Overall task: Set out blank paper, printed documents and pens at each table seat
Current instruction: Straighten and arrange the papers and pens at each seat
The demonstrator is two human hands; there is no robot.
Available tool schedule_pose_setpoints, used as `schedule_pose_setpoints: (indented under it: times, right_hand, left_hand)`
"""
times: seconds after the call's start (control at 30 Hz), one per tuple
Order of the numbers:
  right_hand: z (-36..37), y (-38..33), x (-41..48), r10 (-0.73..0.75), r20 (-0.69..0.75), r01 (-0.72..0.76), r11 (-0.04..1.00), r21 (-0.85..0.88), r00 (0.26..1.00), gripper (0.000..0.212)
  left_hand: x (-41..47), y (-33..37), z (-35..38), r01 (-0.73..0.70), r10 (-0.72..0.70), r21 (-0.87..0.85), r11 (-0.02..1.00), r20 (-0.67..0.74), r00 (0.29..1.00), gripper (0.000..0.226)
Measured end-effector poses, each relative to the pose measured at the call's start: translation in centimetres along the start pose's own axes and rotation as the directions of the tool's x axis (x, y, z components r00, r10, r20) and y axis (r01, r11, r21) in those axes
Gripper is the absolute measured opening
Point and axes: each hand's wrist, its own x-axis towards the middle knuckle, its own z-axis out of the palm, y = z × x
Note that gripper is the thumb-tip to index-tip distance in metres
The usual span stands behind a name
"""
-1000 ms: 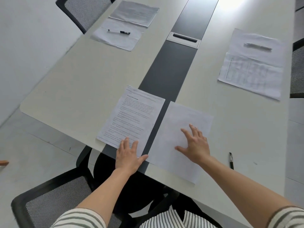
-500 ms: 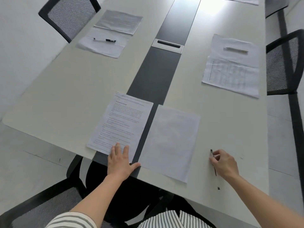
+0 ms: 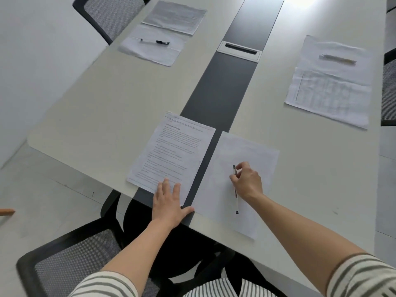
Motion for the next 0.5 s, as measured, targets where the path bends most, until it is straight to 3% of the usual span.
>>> schedule_pose_setpoints:
  times: [0.17, 0.3, 0.4, 0.5]
  right_hand:
    - [0.7, 0.3, 0.3, -0.047, 0.0, 0.047, 0.999, -0.008, 0.999, 0.042]
    - [-0.3, 2.1, -1.9, -0.231, 0.02, 0.228, 0.936, -0.27, 0.973, 0.071]
    - [0.0, 3.3, -2.9, -0.176, 0.177, 0.235, 0.884, -0.404, 0.968, 0.094]
    - [1.0, 3.4, -3.3, -0.14, 0.218, 0.233, 0.836, -0.496, 0.966, 0.096]
  left_hand:
    - [0.1, -0.4, 0.1, 0.0, 0.0, -0.028, 1.0, -0.003, 1.0, 0.094]
    - [0.1, -1.5, -0.5, -0.032, 0.018, -0.128, 0.991, -0.112, 0.994, 0.076]
    - [0.4, -2.7, -1.0, -0.028, 0.001, -0.141, 0.99, -0.184, 0.983, 0.07]
    - [0.8, -4.0, -0.8, 0.02, -0.034, -0.15, 0.989, -0.091, 0.995, 0.072]
